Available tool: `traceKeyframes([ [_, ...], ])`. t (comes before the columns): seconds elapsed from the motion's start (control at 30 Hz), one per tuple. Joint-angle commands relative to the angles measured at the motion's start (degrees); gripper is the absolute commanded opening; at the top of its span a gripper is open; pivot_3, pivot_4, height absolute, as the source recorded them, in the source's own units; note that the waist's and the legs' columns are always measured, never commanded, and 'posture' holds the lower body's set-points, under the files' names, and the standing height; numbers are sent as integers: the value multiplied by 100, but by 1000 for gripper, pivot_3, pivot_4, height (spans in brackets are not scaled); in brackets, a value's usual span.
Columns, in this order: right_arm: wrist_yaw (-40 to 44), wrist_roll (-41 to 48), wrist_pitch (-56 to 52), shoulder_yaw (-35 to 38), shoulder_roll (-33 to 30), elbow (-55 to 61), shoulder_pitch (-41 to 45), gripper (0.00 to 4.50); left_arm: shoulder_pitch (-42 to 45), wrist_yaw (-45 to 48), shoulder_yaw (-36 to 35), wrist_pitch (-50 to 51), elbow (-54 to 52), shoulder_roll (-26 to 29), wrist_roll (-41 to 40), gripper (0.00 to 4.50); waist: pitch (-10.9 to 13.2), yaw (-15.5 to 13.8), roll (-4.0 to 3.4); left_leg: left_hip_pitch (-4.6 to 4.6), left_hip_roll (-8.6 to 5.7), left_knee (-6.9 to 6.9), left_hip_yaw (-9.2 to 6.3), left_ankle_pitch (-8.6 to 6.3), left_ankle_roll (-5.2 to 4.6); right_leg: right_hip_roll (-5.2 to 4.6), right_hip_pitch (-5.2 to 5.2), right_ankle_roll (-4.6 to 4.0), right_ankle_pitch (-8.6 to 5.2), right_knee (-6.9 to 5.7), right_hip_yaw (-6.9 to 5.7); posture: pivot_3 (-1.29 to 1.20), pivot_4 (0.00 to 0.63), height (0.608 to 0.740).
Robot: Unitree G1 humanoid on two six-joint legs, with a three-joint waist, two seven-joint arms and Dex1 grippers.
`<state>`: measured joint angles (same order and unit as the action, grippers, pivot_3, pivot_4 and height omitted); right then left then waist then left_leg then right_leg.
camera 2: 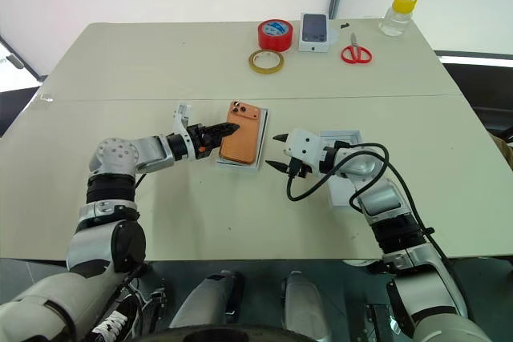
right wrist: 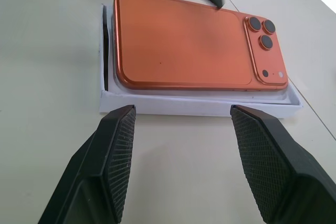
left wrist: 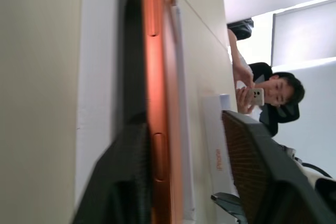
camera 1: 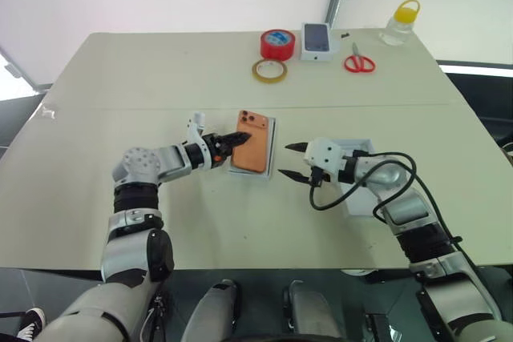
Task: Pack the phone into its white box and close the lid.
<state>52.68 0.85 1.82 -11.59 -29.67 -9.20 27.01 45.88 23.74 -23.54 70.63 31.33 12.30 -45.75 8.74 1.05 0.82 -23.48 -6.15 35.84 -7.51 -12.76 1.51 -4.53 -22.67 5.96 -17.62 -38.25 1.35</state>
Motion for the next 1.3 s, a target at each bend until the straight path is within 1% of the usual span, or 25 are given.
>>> traceKeyframes([
  [0.03, 10, 55, 62, 21, 5, 232, 3, 3017, -14, 11, 46, 122, -86, 83, 21, 2753, 0, 8, -1, 1, 0, 0, 0, 0, 0, 0, 0, 0, 0, -1, 0, 0, 150, 740],
  [0.17, 10, 46, 74, 15, 9, 209, 17, 3017, -110, 109, 280, 325, -366, 178, 65, 2753, 0, 9, -1, 1, 0, 1, 0, 0, 0, 0, 0, 0, 0, -1, 0, 0, 150, 740],
  [0.27, 5, 45, 67, 6, 23, 205, 33, 3017, -143, 132, 272, 516, -656, 237, -47, 2753, 0, 3, -1, 0, 0, 1, 0, 0, 0, 0, 0, 0, 0, -2, 0, 0, 150, 740],
  [0.33, -1, 46, 74, 0, 26, 200, 35, 3017, -164, 155, 384, 548, -792, 314, 31, 2753, 0, 7, -1, 0, 0, 1, 0, 0, 0, 0, -1, 0, 0, -2, 1, 0, 150, 740],
  [0.43, -11, 48, 92, -15, 34, 178, 37, 3017, -134, 122, 471, 508, -785, 356, 138, 2753, 0, 3, -1, 0, 0, 1, 0, 0, 0, 0, -1, 0, 0, -2, 1, 0, 150, 740],
  [0.53, -16, 47, 100, -29, 58, 157, 54, 3017, -108, 72, 725, 368, -833, 359, 358, 2753, 0, -4, -1, 0, 0, 2, 0, 0, 0, 0, 0, 0, 0, -2, 0, 0, 150, 740],
  [0.67, -22, 47, 99, -30, 58, 164, 64, 3017, -134, 105, 835, 413, -1105, 357, 348, 2753, 0, 2, -1, 0, 0, 3, 0, 0, 0, 0, 1, 0, 0, -2, 0, 0, 150, 740],
  [0.77, -24, 57, 101, -35, 47, 169, 45, 3017, -251, 175, 1442, 253, -1465, 516, 701, 2753, 0, -2, -1, 0, 0, 2, 0, 0, 0, 0, 0, 0, 0, -2, 0, 0, 150, 740],
  [0.83, -26, 60, 99, -42, 51, 176, 38, 3017, -271, 224, 1645, 250, -1619, 594, 793, 2753, 0, 1, -1, 0, 0, 3, 0, 0, 0, 0, 2, 0, 0, -2, 1, 0, 150, 740],
  [0.9, -28, 66, 84, -41, 59, 179, 54, 3017, -190, 248, 1467, 426, -1681, 626, 655, 2753, 0, 7, -1, 1, 0, 2, 0, 0, 0, 1, 1, 0, 0, -2, 2, 0, 150, 740],
  [1.1, -16, 83, 87, -8, 39, 129, 89, 3017, -147, 436, 1724, 475, -1919, 1020, 804, 2753, 0, 18, -1, 1, 1, 1, 0, 0, 0, 2, -1, 0, 0, -4, 2, 0, 150, 740],
  [1.2, -11, 85, 93, -3, 33, 103, 105, 3017, -101, 525, 1675, 521, -1955, 1169, 791, 2753, 0, 14, -1, 1, 1, 1, 0, 0, 0, 2, -1, 0, 0, -4, 3, 0, 150, 740],
  [1.3, -8, 88, 97, 2, 34, 74, 118, 3017, 5, 573, 1434, 588, -1943, 1234, 665, 2753, 0, -5, -1, 0, 0, 2, 0, 0, 0, 1, -1, 0, 0, -3, 3, 0, 150, 740],
])
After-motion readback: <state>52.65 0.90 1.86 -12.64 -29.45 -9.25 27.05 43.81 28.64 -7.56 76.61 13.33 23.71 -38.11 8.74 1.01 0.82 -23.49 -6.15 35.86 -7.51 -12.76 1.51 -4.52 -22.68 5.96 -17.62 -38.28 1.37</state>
